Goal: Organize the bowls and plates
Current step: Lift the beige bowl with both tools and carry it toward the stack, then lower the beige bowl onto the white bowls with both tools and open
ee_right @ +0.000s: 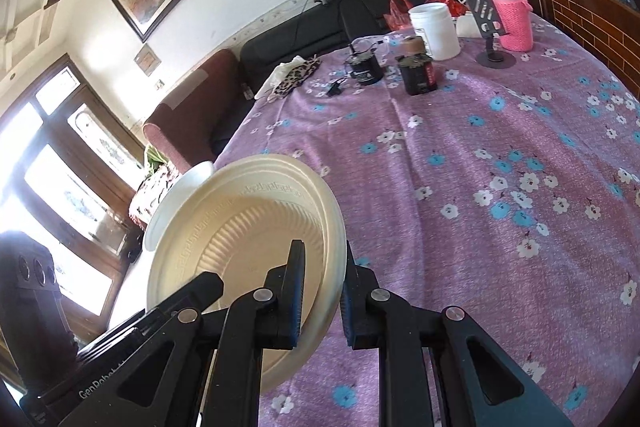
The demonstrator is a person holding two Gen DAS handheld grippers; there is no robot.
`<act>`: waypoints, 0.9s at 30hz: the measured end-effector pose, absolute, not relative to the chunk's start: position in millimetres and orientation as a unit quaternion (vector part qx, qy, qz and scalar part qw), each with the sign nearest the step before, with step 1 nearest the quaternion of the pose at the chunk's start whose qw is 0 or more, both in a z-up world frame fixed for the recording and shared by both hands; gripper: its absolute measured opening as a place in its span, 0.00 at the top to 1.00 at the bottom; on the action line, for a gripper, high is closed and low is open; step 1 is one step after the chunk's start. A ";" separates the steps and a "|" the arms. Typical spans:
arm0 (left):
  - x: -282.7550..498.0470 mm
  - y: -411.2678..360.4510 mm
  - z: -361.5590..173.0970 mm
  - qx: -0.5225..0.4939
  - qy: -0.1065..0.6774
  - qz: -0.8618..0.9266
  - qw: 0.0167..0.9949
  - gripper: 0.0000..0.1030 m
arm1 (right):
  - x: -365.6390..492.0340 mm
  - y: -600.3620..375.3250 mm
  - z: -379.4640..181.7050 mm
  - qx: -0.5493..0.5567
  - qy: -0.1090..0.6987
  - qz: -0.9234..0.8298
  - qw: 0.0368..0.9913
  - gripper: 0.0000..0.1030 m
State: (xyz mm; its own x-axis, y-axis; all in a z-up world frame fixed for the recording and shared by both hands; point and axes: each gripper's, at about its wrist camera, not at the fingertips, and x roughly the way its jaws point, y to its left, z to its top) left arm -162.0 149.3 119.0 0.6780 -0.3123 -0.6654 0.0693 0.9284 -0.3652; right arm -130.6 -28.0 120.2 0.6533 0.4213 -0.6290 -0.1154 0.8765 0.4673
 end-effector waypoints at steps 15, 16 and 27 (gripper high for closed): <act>-176.3 199.3 118.0 -0.179 0.366 -0.074 0.910 0.61 | -140.9 28.0 127.3 0.155 0.375 0.183 0.896 0.83; -176.8 202.1 118.5 -0.180 0.364 -0.072 0.911 0.61 | -140.6 31.9 127.9 0.153 0.375 0.185 0.896 0.83; -183.6 238.3 121.1 -0.188 0.343 -0.042 0.919 0.61 | -134.9 72.4 134.8 0.132 0.368 0.208 0.897 0.83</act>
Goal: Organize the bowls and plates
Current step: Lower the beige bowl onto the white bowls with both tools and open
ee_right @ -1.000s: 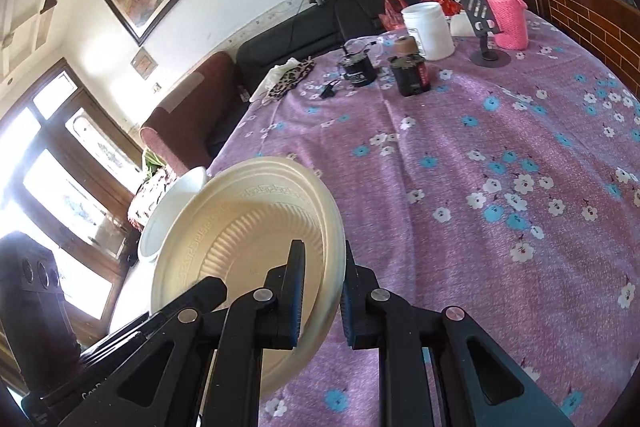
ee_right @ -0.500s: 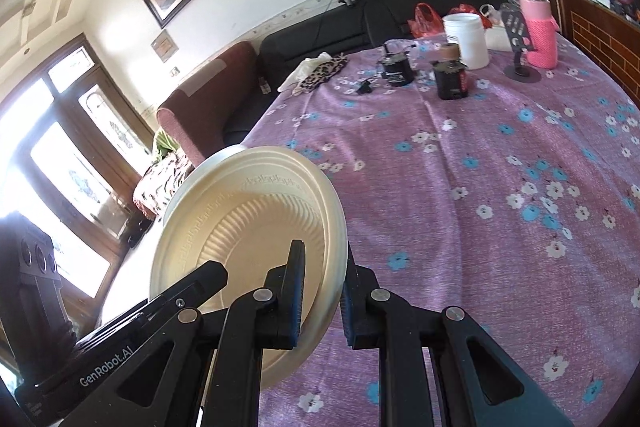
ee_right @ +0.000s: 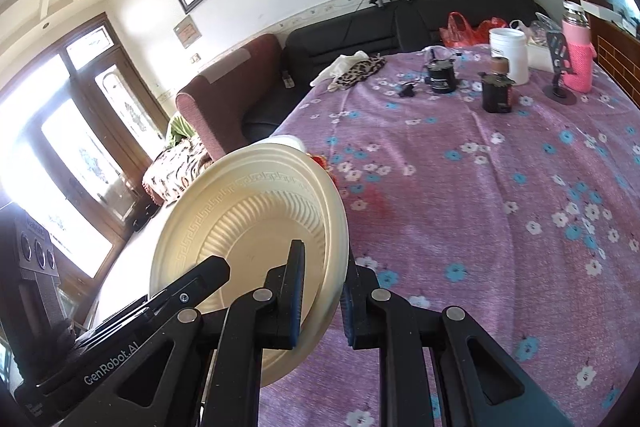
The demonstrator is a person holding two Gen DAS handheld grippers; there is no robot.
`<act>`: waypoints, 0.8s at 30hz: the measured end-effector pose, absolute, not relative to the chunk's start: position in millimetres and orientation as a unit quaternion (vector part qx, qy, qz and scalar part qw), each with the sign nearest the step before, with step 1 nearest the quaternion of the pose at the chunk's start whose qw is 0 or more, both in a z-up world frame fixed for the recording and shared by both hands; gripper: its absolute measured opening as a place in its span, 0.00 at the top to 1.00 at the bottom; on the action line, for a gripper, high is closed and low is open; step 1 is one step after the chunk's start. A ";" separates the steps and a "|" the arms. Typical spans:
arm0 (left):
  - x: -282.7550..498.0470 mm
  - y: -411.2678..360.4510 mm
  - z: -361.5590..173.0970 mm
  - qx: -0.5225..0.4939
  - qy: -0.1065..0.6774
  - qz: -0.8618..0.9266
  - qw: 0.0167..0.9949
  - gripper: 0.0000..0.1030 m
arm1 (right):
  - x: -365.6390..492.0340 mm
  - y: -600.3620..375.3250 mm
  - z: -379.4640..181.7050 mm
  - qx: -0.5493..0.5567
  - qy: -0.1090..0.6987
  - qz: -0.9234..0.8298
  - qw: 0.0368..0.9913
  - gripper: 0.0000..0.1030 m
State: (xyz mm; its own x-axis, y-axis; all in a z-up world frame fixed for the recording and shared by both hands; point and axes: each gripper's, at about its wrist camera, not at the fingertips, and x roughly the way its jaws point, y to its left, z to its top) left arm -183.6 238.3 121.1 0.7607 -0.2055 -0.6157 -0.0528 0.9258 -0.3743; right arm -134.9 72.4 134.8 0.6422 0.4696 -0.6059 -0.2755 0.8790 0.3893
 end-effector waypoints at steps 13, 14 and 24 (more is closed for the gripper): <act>-177.1 265.6 127.0 -0.193 0.330 -0.010 0.924 0.61 | -114.4 107.5 141.8 0.115 0.366 0.235 0.893 0.82; -175.7 267.3 128.5 -0.193 0.329 -0.009 0.924 0.61 | -112.9 109.2 142.8 0.115 0.365 0.236 0.893 0.82; -147.5 293.8 164.8 -0.175 0.308 -0.004 0.935 0.61 | -80.0 141.4 191.2 0.089 0.316 0.258 0.909 0.82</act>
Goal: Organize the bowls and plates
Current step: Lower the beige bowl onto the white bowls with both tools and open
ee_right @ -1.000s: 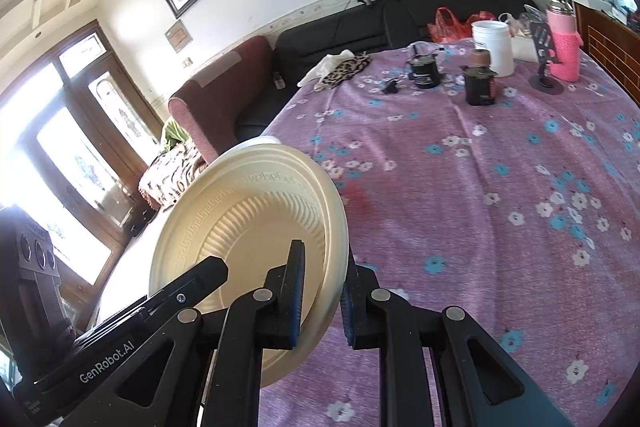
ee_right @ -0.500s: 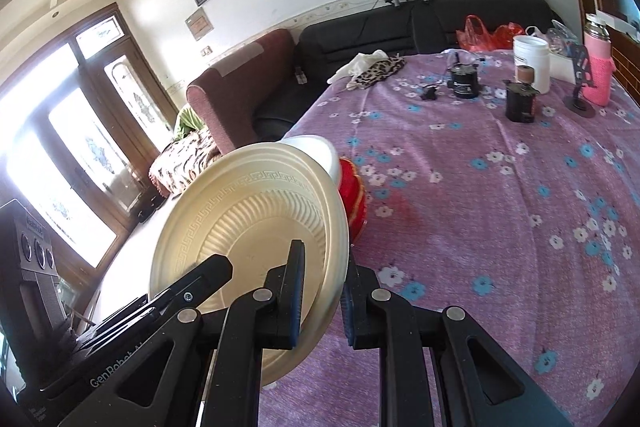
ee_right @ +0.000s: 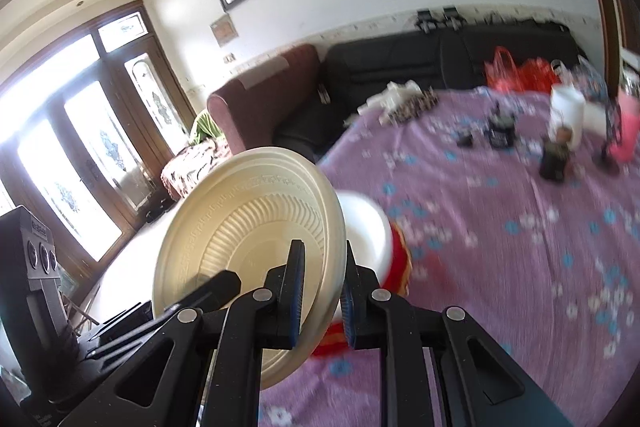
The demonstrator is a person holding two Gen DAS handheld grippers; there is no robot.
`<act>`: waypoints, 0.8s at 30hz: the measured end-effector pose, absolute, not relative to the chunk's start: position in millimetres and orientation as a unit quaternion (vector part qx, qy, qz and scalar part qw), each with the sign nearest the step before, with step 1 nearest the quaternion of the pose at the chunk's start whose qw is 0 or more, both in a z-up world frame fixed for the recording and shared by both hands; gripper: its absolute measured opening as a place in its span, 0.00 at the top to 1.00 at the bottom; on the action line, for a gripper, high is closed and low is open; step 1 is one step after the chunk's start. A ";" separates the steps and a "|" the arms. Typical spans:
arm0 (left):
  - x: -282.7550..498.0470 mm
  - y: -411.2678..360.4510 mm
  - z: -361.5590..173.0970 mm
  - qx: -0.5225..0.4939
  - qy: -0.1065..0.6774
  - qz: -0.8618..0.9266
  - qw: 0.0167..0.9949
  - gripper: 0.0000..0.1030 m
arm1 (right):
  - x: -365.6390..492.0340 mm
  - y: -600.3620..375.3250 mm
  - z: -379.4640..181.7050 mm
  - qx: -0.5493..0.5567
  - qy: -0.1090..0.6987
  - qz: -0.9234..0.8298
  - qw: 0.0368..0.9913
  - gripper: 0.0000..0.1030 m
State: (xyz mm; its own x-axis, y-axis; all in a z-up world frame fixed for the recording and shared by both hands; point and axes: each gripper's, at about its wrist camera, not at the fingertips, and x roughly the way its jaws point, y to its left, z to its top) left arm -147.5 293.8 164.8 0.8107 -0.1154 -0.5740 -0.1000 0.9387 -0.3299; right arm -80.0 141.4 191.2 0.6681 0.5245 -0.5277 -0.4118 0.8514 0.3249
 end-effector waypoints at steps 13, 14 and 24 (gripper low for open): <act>-96.8 313.1 173.4 -0.141 0.309 0.038 0.940 0.61 | -37.4 173.1 191.9 0.077 0.330 0.257 0.905 0.81; -92.7 313.0 167.9 -0.138 0.317 0.040 0.938 0.61 | -34.5 173.1 187.3 0.077 0.336 0.255 0.903 0.81; -61.0 320.2 119.8 -0.142 0.378 0.059 0.913 0.61 | -10.3 177.0 143.6 0.082 0.393 0.244 0.883 0.81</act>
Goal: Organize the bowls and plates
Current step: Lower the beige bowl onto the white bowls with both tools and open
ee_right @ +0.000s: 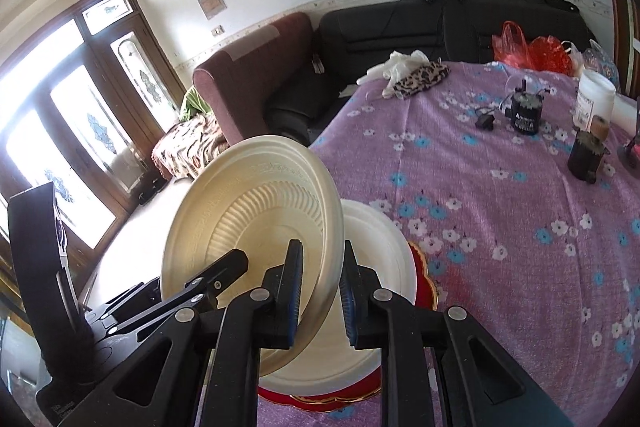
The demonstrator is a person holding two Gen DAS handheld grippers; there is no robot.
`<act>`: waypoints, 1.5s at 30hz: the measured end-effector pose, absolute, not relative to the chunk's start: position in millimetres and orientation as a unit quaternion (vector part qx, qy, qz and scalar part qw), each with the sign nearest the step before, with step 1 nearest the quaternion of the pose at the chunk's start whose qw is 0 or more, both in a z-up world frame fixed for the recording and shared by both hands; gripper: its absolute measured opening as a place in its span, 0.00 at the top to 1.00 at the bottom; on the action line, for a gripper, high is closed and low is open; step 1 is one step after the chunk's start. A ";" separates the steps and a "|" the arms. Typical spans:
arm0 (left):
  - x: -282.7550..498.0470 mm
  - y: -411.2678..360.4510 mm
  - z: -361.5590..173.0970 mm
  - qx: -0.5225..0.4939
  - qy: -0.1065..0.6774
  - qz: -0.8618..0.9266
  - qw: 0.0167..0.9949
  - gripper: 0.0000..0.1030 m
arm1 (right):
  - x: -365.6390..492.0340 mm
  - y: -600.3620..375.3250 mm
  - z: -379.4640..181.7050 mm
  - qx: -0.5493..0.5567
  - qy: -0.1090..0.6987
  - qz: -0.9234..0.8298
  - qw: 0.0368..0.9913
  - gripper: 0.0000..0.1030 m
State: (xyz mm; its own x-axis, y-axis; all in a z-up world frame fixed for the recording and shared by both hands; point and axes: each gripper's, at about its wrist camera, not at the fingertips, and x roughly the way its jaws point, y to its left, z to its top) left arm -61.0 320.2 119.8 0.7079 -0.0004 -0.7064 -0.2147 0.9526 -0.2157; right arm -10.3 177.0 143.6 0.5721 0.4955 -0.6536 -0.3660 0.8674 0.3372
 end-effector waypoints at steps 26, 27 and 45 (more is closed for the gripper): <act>-49.4 302.4 111.7 -0.071 0.376 0.102 0.918 0.55 | 4.6 173.1 119.3 0.067 0.408 0.221 0.883 0.81; -50.1 303.3 111.6 -0.072 0.375 0.102 0.918 0.52 | 4.4 172.2 119.0 0.069 0.407 0.221 0.884 0.81; -68.3 312.1 117.3 -0.100 0.368 0.093 0.920 0.44 | 0.3 160.0 120.4 0.096 0.407 0.215 0.883 0.79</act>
